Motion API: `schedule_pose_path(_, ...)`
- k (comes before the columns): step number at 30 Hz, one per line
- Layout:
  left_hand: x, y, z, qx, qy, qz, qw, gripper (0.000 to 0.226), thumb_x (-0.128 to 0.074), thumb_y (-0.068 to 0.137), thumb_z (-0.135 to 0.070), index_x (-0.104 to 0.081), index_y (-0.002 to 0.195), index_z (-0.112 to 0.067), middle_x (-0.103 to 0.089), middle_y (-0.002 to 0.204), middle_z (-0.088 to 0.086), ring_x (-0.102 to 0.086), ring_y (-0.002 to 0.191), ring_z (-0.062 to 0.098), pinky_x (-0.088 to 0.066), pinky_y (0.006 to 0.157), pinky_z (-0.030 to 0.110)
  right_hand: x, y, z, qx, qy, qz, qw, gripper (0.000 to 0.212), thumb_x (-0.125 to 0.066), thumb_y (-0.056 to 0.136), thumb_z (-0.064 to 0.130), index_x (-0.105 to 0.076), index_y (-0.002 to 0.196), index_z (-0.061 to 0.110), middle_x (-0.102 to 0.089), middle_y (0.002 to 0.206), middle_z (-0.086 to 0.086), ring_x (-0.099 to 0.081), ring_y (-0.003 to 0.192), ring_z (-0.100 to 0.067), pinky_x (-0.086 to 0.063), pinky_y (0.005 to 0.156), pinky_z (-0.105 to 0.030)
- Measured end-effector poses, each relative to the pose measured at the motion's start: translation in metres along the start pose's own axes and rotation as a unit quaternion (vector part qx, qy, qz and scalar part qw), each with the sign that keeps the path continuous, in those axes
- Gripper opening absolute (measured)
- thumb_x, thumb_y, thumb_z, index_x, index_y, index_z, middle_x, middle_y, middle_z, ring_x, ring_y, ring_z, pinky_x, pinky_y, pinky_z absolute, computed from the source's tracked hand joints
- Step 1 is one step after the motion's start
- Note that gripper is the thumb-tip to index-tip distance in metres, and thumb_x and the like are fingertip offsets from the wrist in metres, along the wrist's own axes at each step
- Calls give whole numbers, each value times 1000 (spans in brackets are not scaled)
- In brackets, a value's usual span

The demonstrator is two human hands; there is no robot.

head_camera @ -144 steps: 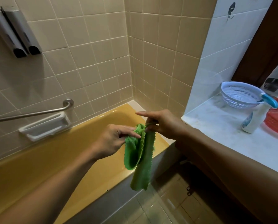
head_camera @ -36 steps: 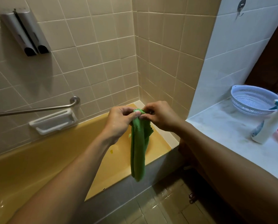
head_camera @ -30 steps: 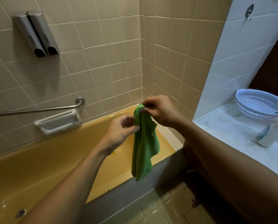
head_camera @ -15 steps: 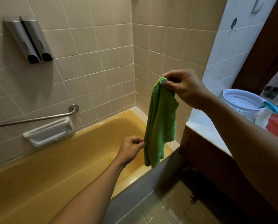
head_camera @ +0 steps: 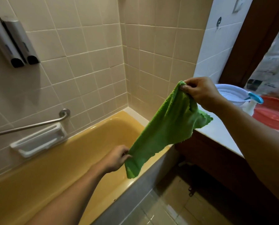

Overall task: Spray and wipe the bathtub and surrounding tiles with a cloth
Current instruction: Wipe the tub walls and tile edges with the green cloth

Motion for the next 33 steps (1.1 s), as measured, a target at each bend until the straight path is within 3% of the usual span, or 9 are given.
schedule_pose_path(6, -7, -1, 10, 169, -211, -103, 957, 23, -67, 98, -25, -74, 80, -14, -71, 75, 6, -62, 70, 18, -52, 64, 41, -8, -10, -32, -28, -49, -21, 998, 6, -74, 92, 18, -79, 92, 20, -74, 75, -2, -69, 67, -16, -60, 69, -38)
schedule_pose_path(9, -11, 14, -14, 275, -372, -98, 881, 20, -68, 97, -12, -70, 79, -4, -67, 72, 11, -59, 51, 17, -44, 48, 26, -42, -43, -62, -22, -118, 30, 992, 13, -74, 90, 16, -77, 83, 27, -66, 64, 10, -58, 57, -5, -48, 61, -29)
schedule_pose_path(11, -20, 30, -36, 327, -494, -67, 803, 10, -65, 97, -3, -69, 96, 6, -71, 87, 20, -67, 56, 22, -52, 41, 29, -71, -71, -78, -30, -118, 81, 989, 11, -74, 89, 15, -80, 86, 24, -71, 68, 9, -62, 60, -5, -53, 61, -34)
schedule_pose_path(13, -32, 49, -49, 341, -553, -70, 757, 15, -61, 97, 5, -66, 108, 12, -71, 98, 22, -70, 70, 27, -60, 48, 35, -93, -94, -89, -45, -94, 108, 989, 10, -74, 90, 15, -82, 94, 20, -76, 80, 6, -69, 73, -9, -56, 72, -32)
schedule_pose_path(20, -65, 80, -62, 400, -570, -111, 710, 10, -55, 98, 5, -64, 93, 3, -66, 90, 18, -67, 76, 27, -63, 55, 35, -115, -122, -125, 13, -32, 182, 983, 21, -76, 90, 22, -78, 111, 19, -76, 102, 9, -67, 92, 1, -53, 80, -15)
schedule_pose_path(25, -86, 92, -74, 432, -616, -125, 646, 20, -44, 101, 13, -56, 88, 4, -58, 81, 18, -62, 73, 28, -61, 52, 31, -116, -132, -171, 69, -79, 257, 961, 70, -75, 78, 58, -61, 136, 22, -65, 121, 9, -60, 107, -3, -53, 93, -19)
schedule_pose_path(29, -123, 112, -71, 441, -630, -134, 625, 18, -46, 100, 13, -56, 86, 7, -56, 83, 18, -60, 75, 26, -59, 69, 33, -122, -124, -217, 106, -70, 167, 978, 39, -80, 85, 28, -72, 122, 16, -71, 110, 4, -63, 95, -4, -56, 84, -26)
schedule_pose_path(31, -145, 122, -61, 437, -635, -138, 622, 18, -47, 100, 13, -56, 86, 7, -56, 82, 17, -60, 77, 24, -57, 87, 36, -131, -126, -243, 121, -72, 162, 977, 36, -80, 86, 25, -73, 120, 16, -71, 109, 4, -64, 96, -5, -56, 85, -28)
schedule_pose_path(33, -169, 128, -48, 434, -636, -133, 625, 20, -47, 100, 12, -57, 84, 6, -57, 76, 16, -59, 74, 22, -55, 89, 36, -141, -130, -272, 132, -68, 165, 975, 33, -79, 86, 23, -74, 118, 15, -72, 107, 5, -65, 96, -5, -57, 85, -30)
Point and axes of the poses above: each hand's wrist, its own y-axis towards the middle knuckle, its own x-axis out of the back of the hand, z = x × y, the point moved 2 cm from there along y, towards the middle knuckle
